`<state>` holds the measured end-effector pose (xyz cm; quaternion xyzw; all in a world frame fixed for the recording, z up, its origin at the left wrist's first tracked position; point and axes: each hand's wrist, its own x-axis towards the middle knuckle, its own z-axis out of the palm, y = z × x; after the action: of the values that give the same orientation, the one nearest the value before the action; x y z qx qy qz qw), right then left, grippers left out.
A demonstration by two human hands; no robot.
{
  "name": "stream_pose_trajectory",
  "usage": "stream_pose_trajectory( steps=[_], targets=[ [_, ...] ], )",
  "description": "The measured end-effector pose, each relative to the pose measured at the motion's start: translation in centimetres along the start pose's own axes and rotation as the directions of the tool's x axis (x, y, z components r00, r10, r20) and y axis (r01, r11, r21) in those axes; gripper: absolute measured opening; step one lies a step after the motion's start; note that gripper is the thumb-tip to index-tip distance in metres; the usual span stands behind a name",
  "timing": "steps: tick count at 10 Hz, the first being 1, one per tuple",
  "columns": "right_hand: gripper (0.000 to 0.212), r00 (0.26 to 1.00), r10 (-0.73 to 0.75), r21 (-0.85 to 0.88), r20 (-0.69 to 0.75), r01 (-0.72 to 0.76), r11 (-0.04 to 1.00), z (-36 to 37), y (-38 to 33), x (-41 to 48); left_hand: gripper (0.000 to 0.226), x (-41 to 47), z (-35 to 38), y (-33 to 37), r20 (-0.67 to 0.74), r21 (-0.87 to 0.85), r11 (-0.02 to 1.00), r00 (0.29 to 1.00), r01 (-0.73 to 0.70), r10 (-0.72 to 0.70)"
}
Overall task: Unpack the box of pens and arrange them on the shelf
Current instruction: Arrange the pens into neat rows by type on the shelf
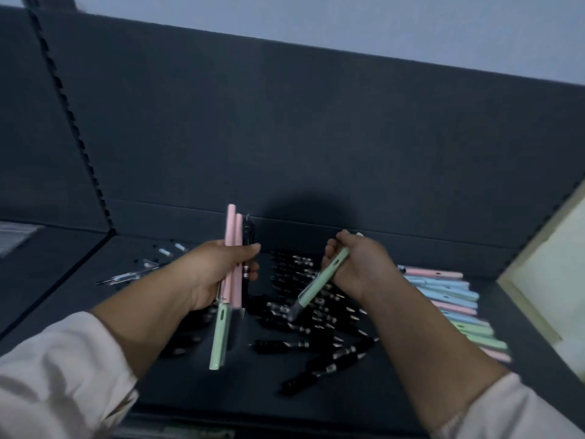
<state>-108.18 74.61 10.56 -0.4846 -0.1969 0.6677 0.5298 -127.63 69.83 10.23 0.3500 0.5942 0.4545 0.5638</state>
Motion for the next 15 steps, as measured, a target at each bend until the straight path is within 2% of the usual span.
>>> stream_pose_trajectory(
  steps=[1, 2, 3, 4, 6, 7, 8, 9, 10, 11, 12, 13, 14, 15],
  targets=[
    [0.017, 0.993, -0.116, 0.022, -0.022, 0.116, 0.993, -2.3, -1.6, -0.5, 0.012, 0.0, 3.5, -0.2, 0.077, 0.043, 0.999, 0.997, -0.004, 0.0],
    [0.042, 0.976, -0.211, -0.011, -0.055, 0.21, 0.978, -4.8, -3.3, -0.9, 0.014, -0.1, 6.5, -0.6, 0.149, 0.097, 0.995, 0.989, -0.009, -0.005],
    [0.034, 0.956, -0.275, -0.06, -0.102, 0.27, 0.961, -7.8, -4.8, -0.8, 0.017, -0.1, 9.2, -0.9, 0.203, 0.141, 0.99, 0.979, -0.01, -0.019],
    [0.024, 0.95, -0.268, -0.079, -0.16, 0.259, 0.963, -10.5, -6.1, -0.6, 0.014, -0.2, 11.6, -1.2, 0.223, 0.15, 0.989, 0.975, -0.018, -0.016],
    [0.021, 0.945, -0.199, 0.089, -0.261, 0.229, 0.969, -14.9, -7.9, -0.2, 0.014, 0.3, 15.0, -2.3, 0.231, 0.166, 0.986, 0.972, -0.004, -0.036],
    [0.026, 0.935, -0.186, 0.213, -0.301, 0.256, 0.943, -16.8, -8.5, 0.6, 0.017, 0.5, 16.3, -2.6, 0.233, 0.162, 0.987, 0.971, 0.02, -0.058],
    [0.031, 0.902, -0.171, 0.24, -0.396, 0.281, 0.929, -18.8, -9.2, 1.7, 0.017, 0.8, 17.4, -2.9, 0.226, 0.131, 0.99, 0.972, 0.043, -0.072],
    [0.028, 0.859, -0.168, 0.137, -0.484, 0.264, 0.955, -20.6, -9.3, 2.8, 0.017, 0.7, 18.3, -3.0, 0.231, 0.077, 0.993, 0.967, 0.093, -0.108],
    [0.017, 0.851, -0.246, 0.022, -0.464, 0.288, 0.957, -21.2, -8.5, 3.2, 0.051, 0.6, 18.5, -2.8, 0.234, 0.054, 0.991, 0.963, 0.124, -0.133],
    [0.034, 0.764, -0.307, -0.498, -0.568, -0.022, 0.867, -20.0, -8.0, 2.4, 0.067, 0.6, 18.3, -2.8, 0.246, 0.047, 0.99, 0.959, 0.132, -0.14],
    [0.048, 0.811, -0.359, -0.448, -0.461, 0.137, 0.884, -20.7, -7.2, 4.2, 0.033, 0.9, 18.2, -2.8, 0.256, 0.078, 0.988, 0.955, 0.134, -0.149],
    [0.041, 0.825, -0.511, -0.633, -0.242, 0.265, 0.727, -18.8, -6.7, 3.4, 0.019, 1.2, 17.9, -2.9, 0.296, 0.098, 0.991, 0.948, 0.092, -0.118],
    [0.024, 0.937, -0.337, -0.606, 0.095, 0.323, 0.727, -15.2, -6.2, 1.6, 0.016, 1.2, 17.5, -2.7, 0.333, 0.161, 0.985, 0.936, 0.062, -0.114],
    [0.012, 0.959, -0.087, -0.561, 0.271, 0.231, 0.795, -12.4, -5.3, 1.0, 0.02, 1.3, 17.1, -2.5, 0.376, 0.191, 0.981, 0.92, 0.038, -0.109]
  ],
)
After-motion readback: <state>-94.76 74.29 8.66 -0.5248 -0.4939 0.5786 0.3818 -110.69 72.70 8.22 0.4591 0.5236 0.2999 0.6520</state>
